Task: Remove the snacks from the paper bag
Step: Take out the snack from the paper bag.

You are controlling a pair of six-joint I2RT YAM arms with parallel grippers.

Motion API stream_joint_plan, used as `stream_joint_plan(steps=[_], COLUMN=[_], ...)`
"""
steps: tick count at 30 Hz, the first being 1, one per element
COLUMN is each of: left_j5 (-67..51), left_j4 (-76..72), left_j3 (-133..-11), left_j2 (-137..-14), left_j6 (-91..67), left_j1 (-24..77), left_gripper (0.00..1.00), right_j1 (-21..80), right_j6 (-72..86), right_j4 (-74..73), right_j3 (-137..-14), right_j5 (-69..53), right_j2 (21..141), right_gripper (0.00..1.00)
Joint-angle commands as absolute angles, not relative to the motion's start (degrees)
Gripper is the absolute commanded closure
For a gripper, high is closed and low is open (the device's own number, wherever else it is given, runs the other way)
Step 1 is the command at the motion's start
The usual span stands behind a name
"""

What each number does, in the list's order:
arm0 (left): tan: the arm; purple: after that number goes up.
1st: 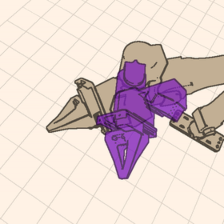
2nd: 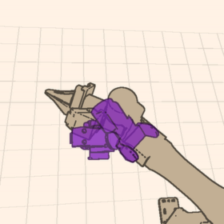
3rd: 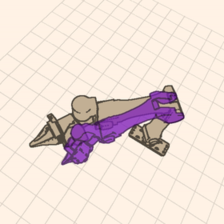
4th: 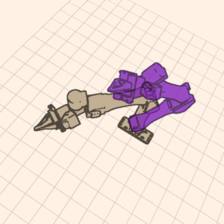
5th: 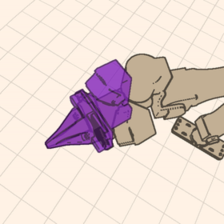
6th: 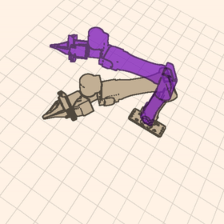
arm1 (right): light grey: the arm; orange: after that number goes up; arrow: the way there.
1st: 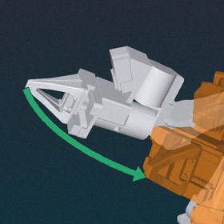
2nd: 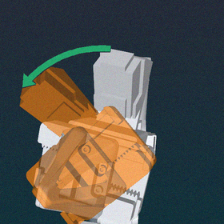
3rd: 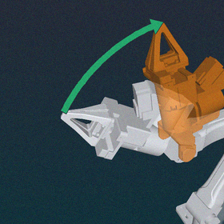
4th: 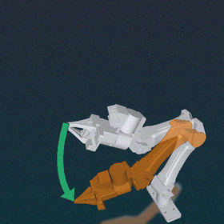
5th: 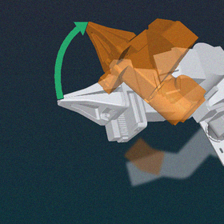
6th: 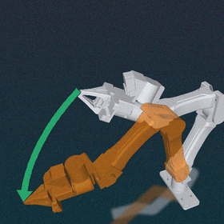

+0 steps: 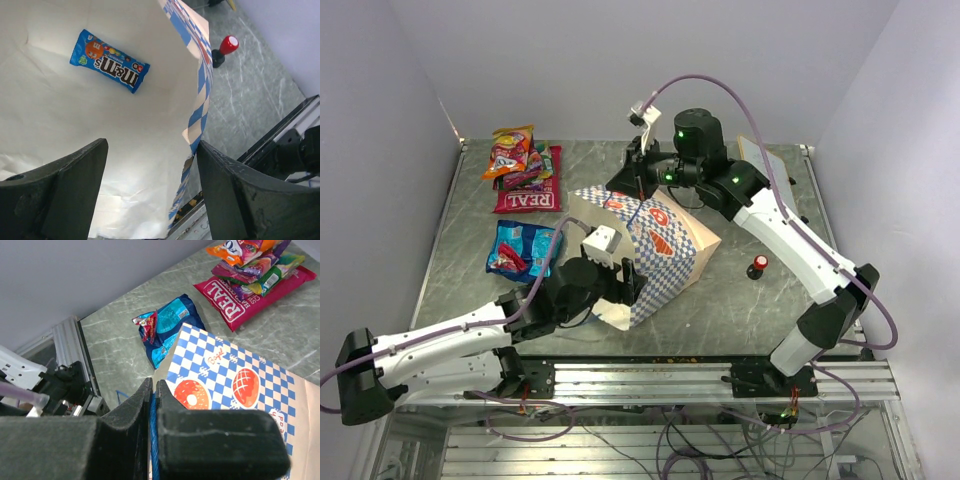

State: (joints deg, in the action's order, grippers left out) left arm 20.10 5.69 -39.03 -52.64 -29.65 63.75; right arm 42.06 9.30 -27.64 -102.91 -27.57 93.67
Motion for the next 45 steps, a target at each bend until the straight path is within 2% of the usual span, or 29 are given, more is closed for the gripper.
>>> stream_joint_plan(steps=[1, 10, 16, 20, 21, 23, 26, 29, 31, 32, 35, 38, 45], left_j5=[24.2, 18.9, 23.1, 28.8, 28.9, 27.5, 19.8, 16.7, 16.7, 16.1, 13.3, 13.8, 10.5], left_j4=[5.7, 9.1, 13.9, 4.2, -1.8, -9.8, -16.8, -19.2, -23.5, -25.9, -33.8, -34.5, -38.0], left_j3=[-40.4, -38.8, -38.0, -33.1, -32.0, -30.4, -31.3, -33.7, -34.0, -34.1, -35.7, -39.7, -41.9], left_j2=[-51.9, -42.6, -37.8, -43.1, -45.4, -51.9, -61.7, -68.5, -73.4, -75.9, -83.5, -88.9, -94.2], left_j6=[-34.9, -33.6, -35.5, -39.3, -40.1, -42.6, -43.7, -43.6, -41.9, -41.0, -36.8, -31.5, -29.8], left_j1=[64.1, 64.1, 64.1, 63.6, 63.0, 60.8, 55.0, 51.5, 51.1, 51.1, 52.0, 54.6, 57.0], left_gripper=[0.17, 0.11, 0.05, 0.11, 0.16, 0.38, 0.46, 0.49, 0.61, 0.63, 0.62, 0.59, 0.56], right_j1=[41.9, 41.9, 41.8, 41.8, 41.8, 41.7, 41.6, 41.6, 41.5, 41.3, 40.7, 40.0, 39.8], right_j6=[8.4, 8.3, 7.7, 8.4, 8.6, 8.9, 9.1, 9.4, 10.0, 10.3, 9.3, 7.2, 4.6], right_j4=[-27.0, -28.5, -29.3, -28.8, -28.9, -29.5, -30.9, -31.6, -31.5, -31.4, -30.1, -30.7, -32.8], right_j3=[-101.8, -102.6, -101.3, -99.4, -99.2, -99.3, -100.0, -99.7, -98.9, -98.1, -94.9, -93.0, -92.2], right_j5=[-26.8, -27.1, -24.8, -23.5, -23.2, -22.9, -22.1, -20.7, -18.8, -17.6, -16.3, -18.2, -23.1], right_j2=[91.4, 92.2, 90.3, 88.8, 88.4, 88.2, 88.1, 87.6, 87.0, 86.5, 84.0, 81.3, 77.6], right_gripper=[1.0, 1.0, 1.0, 1.0, 1.0, 1.0, 1.0, 1.0, 1.0, 1.0, 1.0, 1.0, 1.0])
